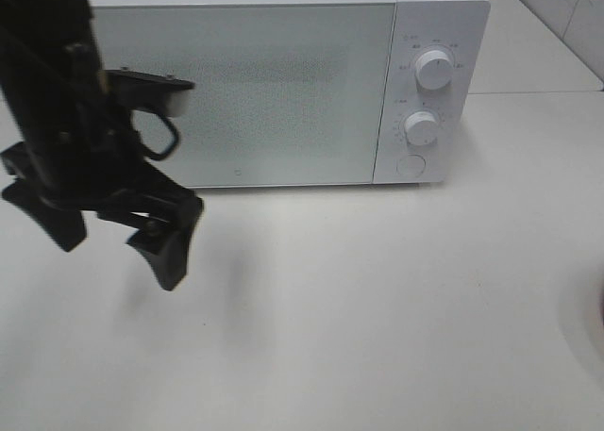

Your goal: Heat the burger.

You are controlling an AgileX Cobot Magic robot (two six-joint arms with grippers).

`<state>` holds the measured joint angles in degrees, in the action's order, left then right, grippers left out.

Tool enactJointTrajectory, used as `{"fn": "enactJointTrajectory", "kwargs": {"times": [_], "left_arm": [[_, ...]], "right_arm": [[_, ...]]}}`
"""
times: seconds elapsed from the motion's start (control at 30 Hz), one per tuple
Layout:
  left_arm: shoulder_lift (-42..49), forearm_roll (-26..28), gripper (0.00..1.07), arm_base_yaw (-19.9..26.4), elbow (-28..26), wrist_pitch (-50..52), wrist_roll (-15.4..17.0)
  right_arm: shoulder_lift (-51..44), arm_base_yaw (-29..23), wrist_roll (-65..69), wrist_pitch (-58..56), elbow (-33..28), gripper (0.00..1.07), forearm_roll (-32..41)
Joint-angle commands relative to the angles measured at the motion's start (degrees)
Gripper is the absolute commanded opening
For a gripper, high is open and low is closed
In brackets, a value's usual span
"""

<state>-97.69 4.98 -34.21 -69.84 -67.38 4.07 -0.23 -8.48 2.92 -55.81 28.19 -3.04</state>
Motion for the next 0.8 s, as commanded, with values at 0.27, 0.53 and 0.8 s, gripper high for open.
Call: {"fn": "enactJointTrajectory", "kwargs": {"times": [0.27, 0.53, 0.8], "left_arm": [[16.67, 3.21, 1.0, 16.16, 15.64, 3.78, -1.95], [32.2, 1.83, 1.0, 28.25, 28.76, 4.3, -2.52], [47.84, 1.09, 1.0, 31.91, 35.7, 2.86, -2.18]], "right_arm": [[-1.72, 0.4, 0.17, 0.86, -0.11, 0.76, 0.23], [-1.72, 0.4, 0.17, 0.86, -0.11, 0.76, 0.23], [-1.72, 0.4, 0.17, 0.86, -0.11, 0.76, 0.23]]}}
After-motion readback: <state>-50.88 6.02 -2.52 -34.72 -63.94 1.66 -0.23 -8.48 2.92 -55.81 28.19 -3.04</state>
